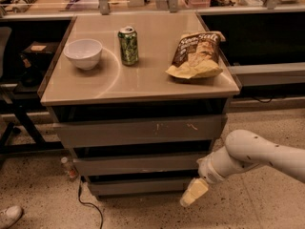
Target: Open middle drawer
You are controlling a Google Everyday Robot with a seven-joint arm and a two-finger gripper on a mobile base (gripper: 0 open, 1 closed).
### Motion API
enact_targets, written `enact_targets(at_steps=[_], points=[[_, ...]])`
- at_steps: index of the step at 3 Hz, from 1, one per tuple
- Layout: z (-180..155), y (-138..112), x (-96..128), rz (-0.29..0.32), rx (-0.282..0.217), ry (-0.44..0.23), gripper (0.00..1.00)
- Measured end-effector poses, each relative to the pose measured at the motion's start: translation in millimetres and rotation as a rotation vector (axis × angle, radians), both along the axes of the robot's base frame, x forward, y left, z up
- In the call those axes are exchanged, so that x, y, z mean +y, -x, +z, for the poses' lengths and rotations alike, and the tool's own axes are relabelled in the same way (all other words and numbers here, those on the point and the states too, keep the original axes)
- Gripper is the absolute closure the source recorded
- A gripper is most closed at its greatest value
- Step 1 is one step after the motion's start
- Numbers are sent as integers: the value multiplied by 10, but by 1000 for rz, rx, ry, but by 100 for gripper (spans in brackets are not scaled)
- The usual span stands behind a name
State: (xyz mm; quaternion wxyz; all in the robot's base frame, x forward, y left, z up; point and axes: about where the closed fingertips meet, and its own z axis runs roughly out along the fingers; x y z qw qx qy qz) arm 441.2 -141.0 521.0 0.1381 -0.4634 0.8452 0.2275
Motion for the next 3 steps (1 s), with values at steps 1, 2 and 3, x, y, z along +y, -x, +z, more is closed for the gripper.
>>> enact_targets(at_steps=[1,2,3], points=[[-198,-343,119,6,-43,-33,0],[-366,-611,213,10,-62,-58,0],[-479,-814,284,14,-76,-74,0]])
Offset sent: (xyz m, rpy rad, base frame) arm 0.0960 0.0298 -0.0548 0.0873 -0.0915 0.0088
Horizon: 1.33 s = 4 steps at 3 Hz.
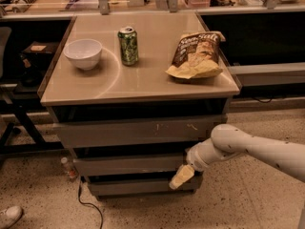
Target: Open middle drawer
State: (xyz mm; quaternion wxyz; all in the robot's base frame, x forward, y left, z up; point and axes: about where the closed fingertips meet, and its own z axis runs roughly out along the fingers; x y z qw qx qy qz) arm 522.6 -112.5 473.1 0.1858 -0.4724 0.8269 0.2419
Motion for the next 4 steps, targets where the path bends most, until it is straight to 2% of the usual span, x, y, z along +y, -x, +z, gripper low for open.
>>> enact_targets(at_steps=[1,4], points=[[-120,-195,45,-2,-26,-10,0],[-342,-240,-32,-8,3,15,0]])
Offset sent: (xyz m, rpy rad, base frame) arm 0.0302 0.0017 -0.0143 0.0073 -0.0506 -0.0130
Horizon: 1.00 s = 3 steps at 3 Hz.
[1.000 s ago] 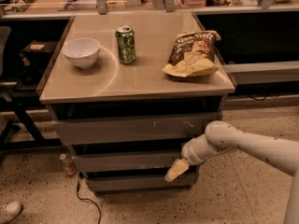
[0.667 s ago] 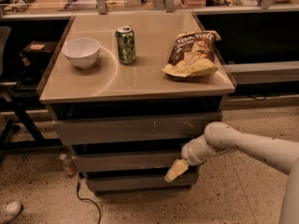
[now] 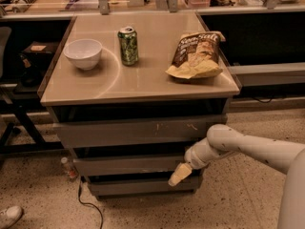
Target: Open middle drawer
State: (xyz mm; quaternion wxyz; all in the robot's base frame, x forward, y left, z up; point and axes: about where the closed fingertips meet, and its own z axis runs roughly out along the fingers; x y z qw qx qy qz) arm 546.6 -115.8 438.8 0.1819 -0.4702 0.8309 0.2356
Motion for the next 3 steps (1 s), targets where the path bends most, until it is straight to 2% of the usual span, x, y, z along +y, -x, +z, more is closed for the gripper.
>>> enact_targets(at_steps=[3], points=[[23,188,-122,-18,41,26,0]])
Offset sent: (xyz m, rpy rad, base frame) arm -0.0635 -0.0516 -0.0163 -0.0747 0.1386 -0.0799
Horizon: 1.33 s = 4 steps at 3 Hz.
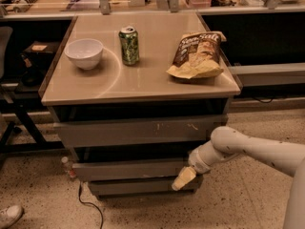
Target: Open middle drawer
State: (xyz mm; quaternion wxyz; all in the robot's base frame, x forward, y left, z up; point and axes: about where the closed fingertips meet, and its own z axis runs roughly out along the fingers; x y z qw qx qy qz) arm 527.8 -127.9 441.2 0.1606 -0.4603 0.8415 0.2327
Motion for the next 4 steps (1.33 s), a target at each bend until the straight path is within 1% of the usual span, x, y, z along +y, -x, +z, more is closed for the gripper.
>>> enact_targets(at_steps=[1,2,3,4], points=[[39,1,2,0,0,0,0],[9,132,-72,-14,20,11,0],[26,134,-77,-15,19,12,0],[-26,434,-238,-61,61,47,0]])
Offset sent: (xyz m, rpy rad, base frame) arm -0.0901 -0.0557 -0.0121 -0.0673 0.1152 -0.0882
